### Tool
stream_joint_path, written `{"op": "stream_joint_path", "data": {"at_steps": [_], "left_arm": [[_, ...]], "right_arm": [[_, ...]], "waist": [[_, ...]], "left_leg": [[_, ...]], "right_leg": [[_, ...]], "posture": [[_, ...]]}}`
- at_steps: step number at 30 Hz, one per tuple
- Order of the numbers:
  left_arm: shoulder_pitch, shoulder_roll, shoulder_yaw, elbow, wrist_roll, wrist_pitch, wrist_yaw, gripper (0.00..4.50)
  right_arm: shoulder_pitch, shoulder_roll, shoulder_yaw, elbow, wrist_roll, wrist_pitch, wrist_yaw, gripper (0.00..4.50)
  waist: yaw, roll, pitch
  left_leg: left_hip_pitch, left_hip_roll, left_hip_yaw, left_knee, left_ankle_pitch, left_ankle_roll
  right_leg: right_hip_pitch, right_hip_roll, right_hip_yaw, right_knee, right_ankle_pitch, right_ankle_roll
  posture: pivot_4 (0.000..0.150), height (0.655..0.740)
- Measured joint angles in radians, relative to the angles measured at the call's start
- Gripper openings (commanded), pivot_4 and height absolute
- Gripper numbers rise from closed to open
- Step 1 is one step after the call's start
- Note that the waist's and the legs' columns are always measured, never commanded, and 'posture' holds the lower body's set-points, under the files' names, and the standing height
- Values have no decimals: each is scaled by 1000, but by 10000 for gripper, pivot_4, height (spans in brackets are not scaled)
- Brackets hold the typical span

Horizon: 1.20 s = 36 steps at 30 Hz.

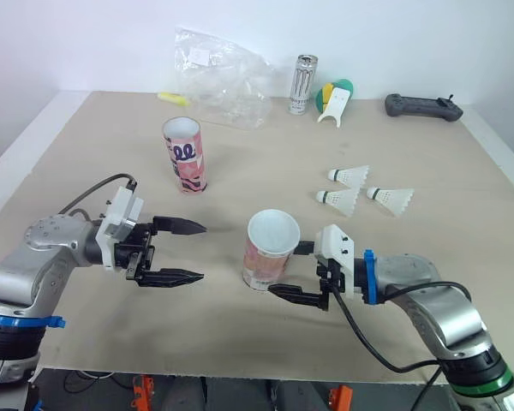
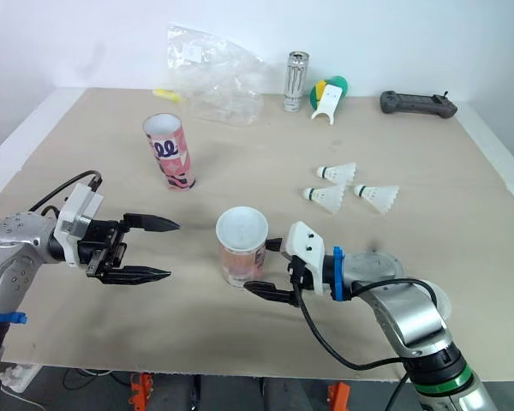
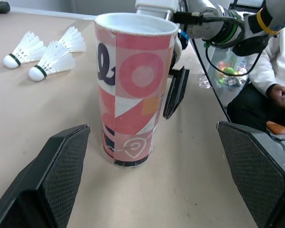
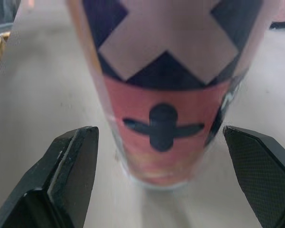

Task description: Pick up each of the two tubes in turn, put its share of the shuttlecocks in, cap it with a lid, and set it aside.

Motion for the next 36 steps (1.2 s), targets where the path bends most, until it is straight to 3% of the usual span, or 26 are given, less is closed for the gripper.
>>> {"op": "stream_joint_path", "data": {"at_steps": [12,15,17,22,24,31,36], "left_arm": [[0,0,-1,-30,-7,18,14,44560],[0,0,-4,-30,-4,15,12,45000],[-3,-3,-11,-28,0,10,11,45000],[-43,-55,-63,16,45,-16,32,45000],[-103,-127,-90,63,65,-14,74,45000],[-291,-313,-182,141,100,-8,166,45000],[-394,-444,-200,264,144,-54,228,45000]], "right_arm": [[-40,74,56,48,-14,-21,-9,45000],[-46,89,68,61,-21,-27,-13,37436],[-49,90,69,65,-25,-29,-14,29798],[-48,89,65,65,-21,-18,-25,29798],[-40,65,46,50,-8,-2,-25,29798],[4,-22,-271,-37,150,71,-72,29798],[-10,-72,-622,87,217,74,-193,29798]], "waist": [[0,0,0],[0,0,0],[0,0,0],[0,0,0],[9,0,0],[25,0,0],[28,0,0]], "left_leg": [[0,0,0,1,0,0],[0,0,0,1,0,0],[0,0,0,1,0,0],[0,0,0,3,0,0],[0,-1,0,6,0,0],[-3,-2,-1,13,0,0],[-3,-3,-1,17,1,0]], "right_leg": [[0,0,0,2,0,0],[0,0,0,3,0,0],[0,0,0,4,0,0],[0,0,0,4,1,-1],[1,0,0,5,2,1],[2,0,1,4,5,5],[4,0,1,4,8,7]], "posture": [[1500,7400],[1500,7400],[1500,7400],[1500,7400],[1500,7400],[1500,7400],[1500,7400]]}}
